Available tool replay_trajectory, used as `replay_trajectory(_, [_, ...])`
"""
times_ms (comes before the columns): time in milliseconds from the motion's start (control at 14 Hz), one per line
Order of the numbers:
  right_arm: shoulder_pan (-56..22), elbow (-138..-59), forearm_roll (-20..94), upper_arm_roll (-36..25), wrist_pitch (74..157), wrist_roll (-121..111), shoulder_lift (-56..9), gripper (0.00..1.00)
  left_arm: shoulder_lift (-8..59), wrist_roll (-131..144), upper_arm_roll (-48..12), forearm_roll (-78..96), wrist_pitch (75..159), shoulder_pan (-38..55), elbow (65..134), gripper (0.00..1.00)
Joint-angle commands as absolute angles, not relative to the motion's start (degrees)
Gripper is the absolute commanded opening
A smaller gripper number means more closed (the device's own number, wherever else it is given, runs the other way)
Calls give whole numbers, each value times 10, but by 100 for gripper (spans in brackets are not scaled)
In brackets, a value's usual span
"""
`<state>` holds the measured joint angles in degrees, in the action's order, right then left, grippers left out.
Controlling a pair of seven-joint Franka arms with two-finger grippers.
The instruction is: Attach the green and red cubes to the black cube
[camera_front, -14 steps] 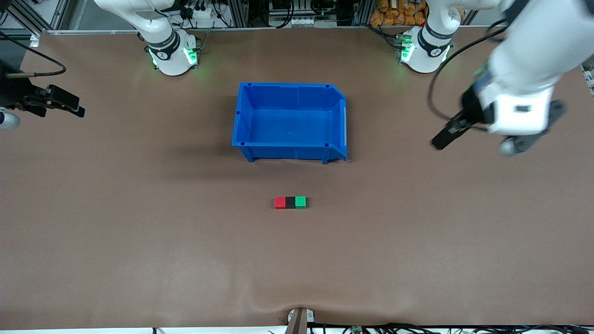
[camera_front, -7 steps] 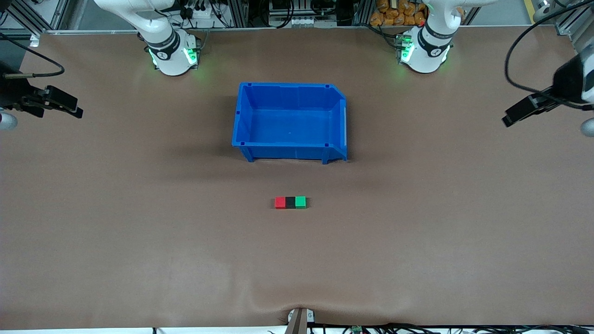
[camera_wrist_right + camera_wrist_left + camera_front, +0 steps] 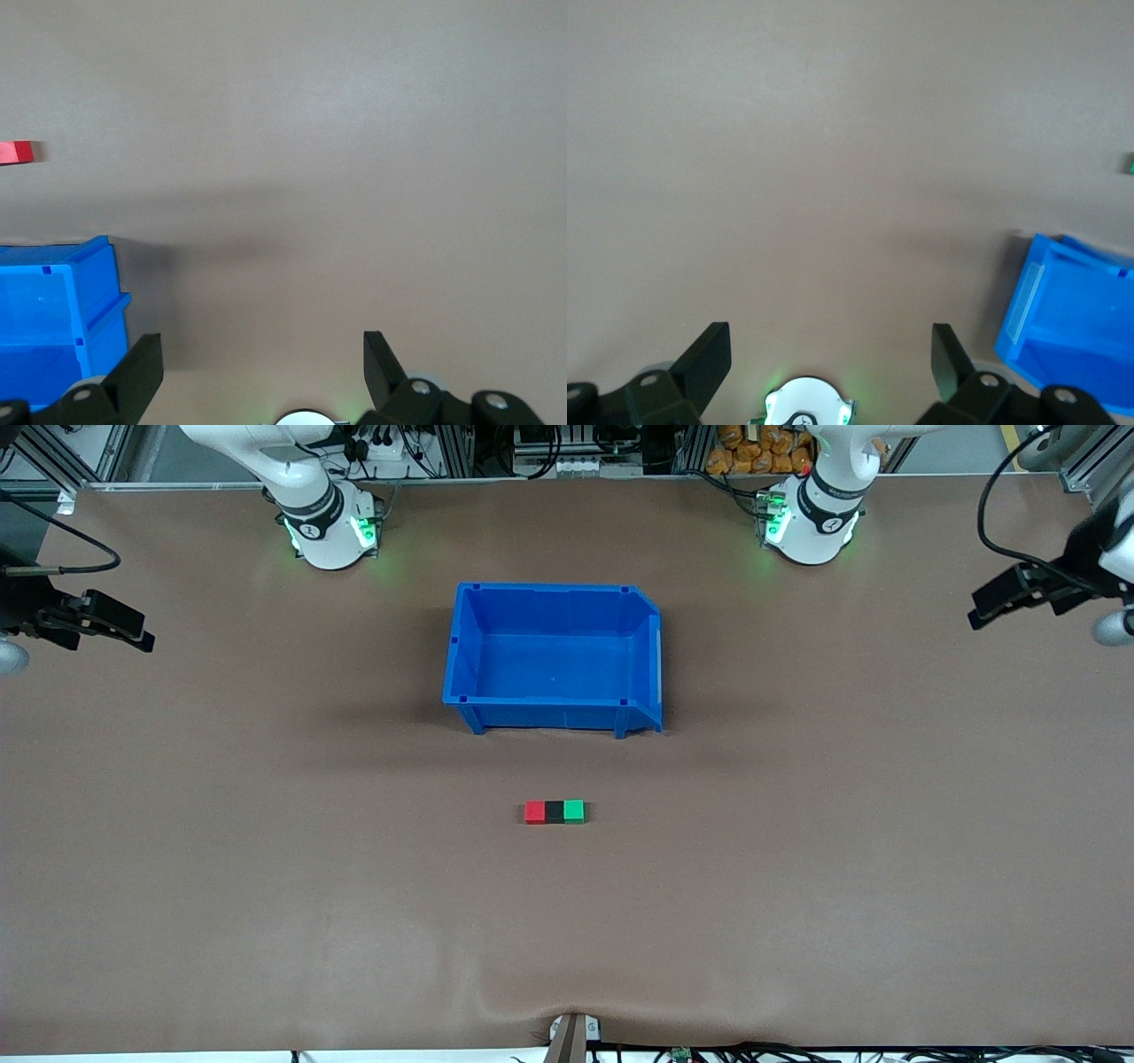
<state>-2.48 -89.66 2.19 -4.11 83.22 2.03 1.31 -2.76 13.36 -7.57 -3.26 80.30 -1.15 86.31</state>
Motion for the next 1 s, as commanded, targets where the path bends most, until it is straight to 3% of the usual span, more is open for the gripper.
replay_trajectory(0, [-25, -900, 16, -40, 835, 32, 21, 100, -83, 120, -74, -30, 821, -5, 929, 100])
replay_trajectory(929, [-23, -902, 15, -40, 848, 31, 19, 100, -78, 66, -58, -18, 819, 13, 912, 100])
